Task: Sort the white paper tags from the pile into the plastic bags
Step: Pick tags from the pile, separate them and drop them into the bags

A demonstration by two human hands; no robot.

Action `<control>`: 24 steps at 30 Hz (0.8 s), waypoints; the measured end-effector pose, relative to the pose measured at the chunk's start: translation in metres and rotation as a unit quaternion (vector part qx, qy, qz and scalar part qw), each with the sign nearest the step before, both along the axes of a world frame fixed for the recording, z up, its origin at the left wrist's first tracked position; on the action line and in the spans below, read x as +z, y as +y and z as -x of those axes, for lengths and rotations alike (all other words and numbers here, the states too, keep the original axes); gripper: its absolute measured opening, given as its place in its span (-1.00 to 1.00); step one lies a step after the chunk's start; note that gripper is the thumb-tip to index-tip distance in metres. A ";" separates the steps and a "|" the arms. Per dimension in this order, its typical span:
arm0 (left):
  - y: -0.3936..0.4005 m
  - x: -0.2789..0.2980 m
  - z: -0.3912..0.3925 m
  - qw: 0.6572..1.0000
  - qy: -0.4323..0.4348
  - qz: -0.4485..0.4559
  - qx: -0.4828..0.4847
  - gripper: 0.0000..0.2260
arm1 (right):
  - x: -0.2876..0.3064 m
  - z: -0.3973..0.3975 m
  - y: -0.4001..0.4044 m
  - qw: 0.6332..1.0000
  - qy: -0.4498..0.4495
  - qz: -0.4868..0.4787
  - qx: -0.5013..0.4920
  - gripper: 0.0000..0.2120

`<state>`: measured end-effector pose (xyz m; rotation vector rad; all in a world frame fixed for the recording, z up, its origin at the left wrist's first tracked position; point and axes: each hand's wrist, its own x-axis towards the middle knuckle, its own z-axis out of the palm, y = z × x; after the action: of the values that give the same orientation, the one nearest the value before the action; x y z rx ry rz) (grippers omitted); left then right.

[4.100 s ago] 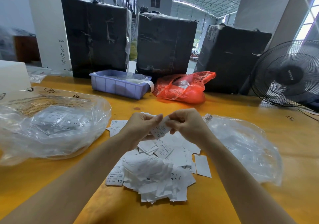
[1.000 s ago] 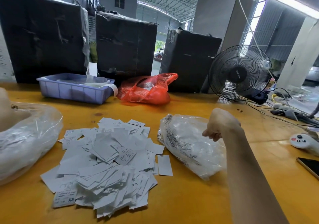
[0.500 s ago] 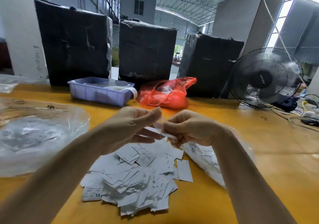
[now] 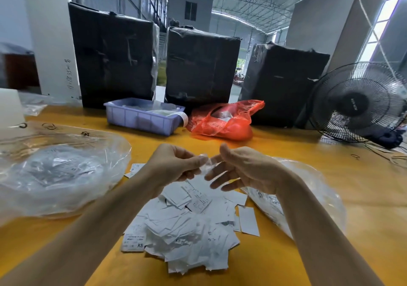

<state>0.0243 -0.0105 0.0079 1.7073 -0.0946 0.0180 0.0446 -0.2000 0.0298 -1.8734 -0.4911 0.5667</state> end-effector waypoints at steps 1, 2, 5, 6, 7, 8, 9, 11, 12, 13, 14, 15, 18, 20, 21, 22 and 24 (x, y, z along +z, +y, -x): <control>0.000 -0.001 -0.001 1.000 -0.004 -0.001 0.008 -0.82 | -0.001 0.000 0.001 1.000 -0.014 0.009 0.006 -0.27; 0.000 -0.001 -0.001 1.000 -0.006 -0.004 0.015 -0.82 | -0.001 0.000 0.002 1.000 -0.023 0.013 0.008 -0.30; 0.000 -0.002 -0.001 0.999 -0.020 -0.016 0.022 -0.81 | -0.006 0.000 0.008 0.999 -0.045 0.004 -0.012 -0.43; 0.000 -0.002 -0.001 0.999 -0.022 -0.022 0.021 -0.79 | -0.007 -0.001 0.010 0.998 -0.056 0.000 -0.022 -0.46; 0.001 -0.003 0.000 0.999 -0.025 -0.029 0.020 -0.78 | -0.009 -0.002 0.011 0.997 -0.066 -0.007 -0.033 -0.50; 0.001 -0.003 0.000 0.999 -0.028 -0.038 0.019 -0.78 | -0.010 -0.003 0.012 0.996 -0.072 -0.017 -0.045 -0.54; 0.001 -0.004 -0.001 0.998 -0.033 -0.045 0.020 -0.78 | -0.010 -0.004 0.013 0.995 -0.074 -0.028 -0.057 -0.56; 0.002 -0.005 -0.002 0.997 -0.048 -0.059 0.028 -0.79 | -0.011 -0.004 0.014 0.993 -0.073 -0.046 -0.075 -0.56; 0.002 -0.006 -0.002 0.995 -0.060 -0.073 0.036 -0.78 | -0.011 -0.003 0.015 0.993 -0.072 -0.052 -0.080 -0.54; 0.002 -0.007 -0.003 0.992 -0.072 -0.093 0.044 -0.77 | -0.011 -0.003 0.015 0.993 -0.073 -0.052 -0.083 -0.52; 0.002 -0.008 -0.003 0.989 -0.082 -0.113 0.051 -0.76 | -0.011 -0.003 0.016 0.992 -0.079 -0.047 -0.083 -0.54; 0.002 -0.008 -0.003 0.988 -0.086 -0.121 0.052 -0.76 | -0.012 -0.003 0.017 0.992 -0.088 -0.038 -0.082 -0.59; 0.004 -0.007 -0.004 0.995 -0.061 -0.073 0.029 -0.82 | -0.016 -0.004 0.019 0.990 -0.107 -0.024 -0.092 -0.78; 0.006 -0.004 -0.006 0.999 -0.029 -0.036 0.004 -0.89 | -0.017 -0.004 0.019 0.988 -0.099 -0.032 -0.110 -0.87; 0.007 -0.003 -0.006 1.000 -0.016 -0.024 -0.005 -0.88 | -0.017 -0.005 0.018 0.988 -0.090 -0.038 -0.120 -0.90; 0.009 -0.003 -0.007 1.000 -0.006 -0.015 -0.011 -0.86 | -0.017 -0.006 0.016 0.988 -0.077 -0.045 -0.126 -0.93; 0.010 -0.005 -0.009 1.000 -0.002 -0.017 -0.011 -0.86 | -0.016 -0.006 0.015 0.989 -0.044 -0.055 -0.133 -0.94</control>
<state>0.0330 -0.0007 0.0031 1.7411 -0.1171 0.0030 0.0502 -0.1848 0.0139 -1.8257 -0.3151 0.2746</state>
